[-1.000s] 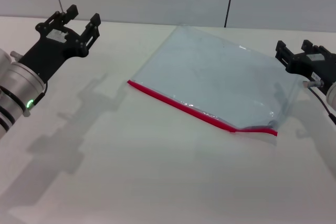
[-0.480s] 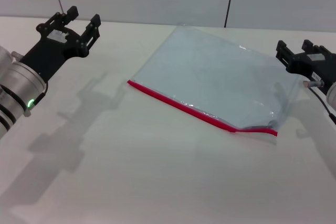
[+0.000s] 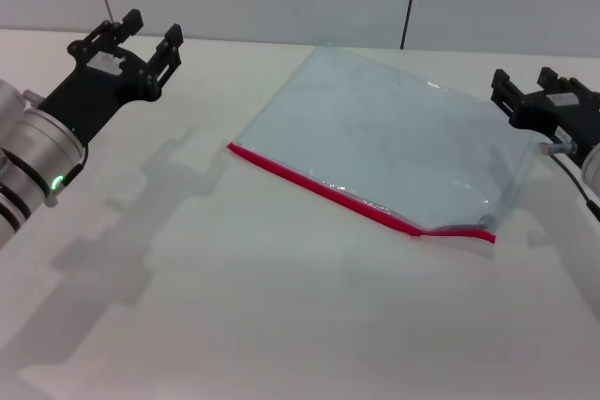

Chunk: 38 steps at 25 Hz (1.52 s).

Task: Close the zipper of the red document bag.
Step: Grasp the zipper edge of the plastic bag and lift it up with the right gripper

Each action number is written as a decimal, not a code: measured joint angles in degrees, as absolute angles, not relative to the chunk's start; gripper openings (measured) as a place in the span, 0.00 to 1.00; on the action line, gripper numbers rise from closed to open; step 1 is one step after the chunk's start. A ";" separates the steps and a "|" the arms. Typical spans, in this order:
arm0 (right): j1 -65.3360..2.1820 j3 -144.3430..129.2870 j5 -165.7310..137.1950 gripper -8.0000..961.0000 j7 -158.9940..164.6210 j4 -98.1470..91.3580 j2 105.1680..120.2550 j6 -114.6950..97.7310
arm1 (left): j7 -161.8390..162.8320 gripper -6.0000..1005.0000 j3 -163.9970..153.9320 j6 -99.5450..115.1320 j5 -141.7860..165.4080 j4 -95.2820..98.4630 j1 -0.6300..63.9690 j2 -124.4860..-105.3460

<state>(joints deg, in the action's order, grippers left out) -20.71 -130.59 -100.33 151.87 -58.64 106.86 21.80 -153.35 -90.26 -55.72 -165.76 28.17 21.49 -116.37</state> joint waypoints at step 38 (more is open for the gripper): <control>-13.02 -93.16 -130.33 0.68 112.21 -78.15 115.96 -55.17 | -150.09 0.56 -90.17 -52.65 -164.26 28.20 21.67 -115.74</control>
<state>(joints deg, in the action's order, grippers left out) -13.02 -93.16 -130.33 112.21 -78.15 115.96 -55.17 -150.09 -90.17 -52.65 -164.26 28.20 21.67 -115.74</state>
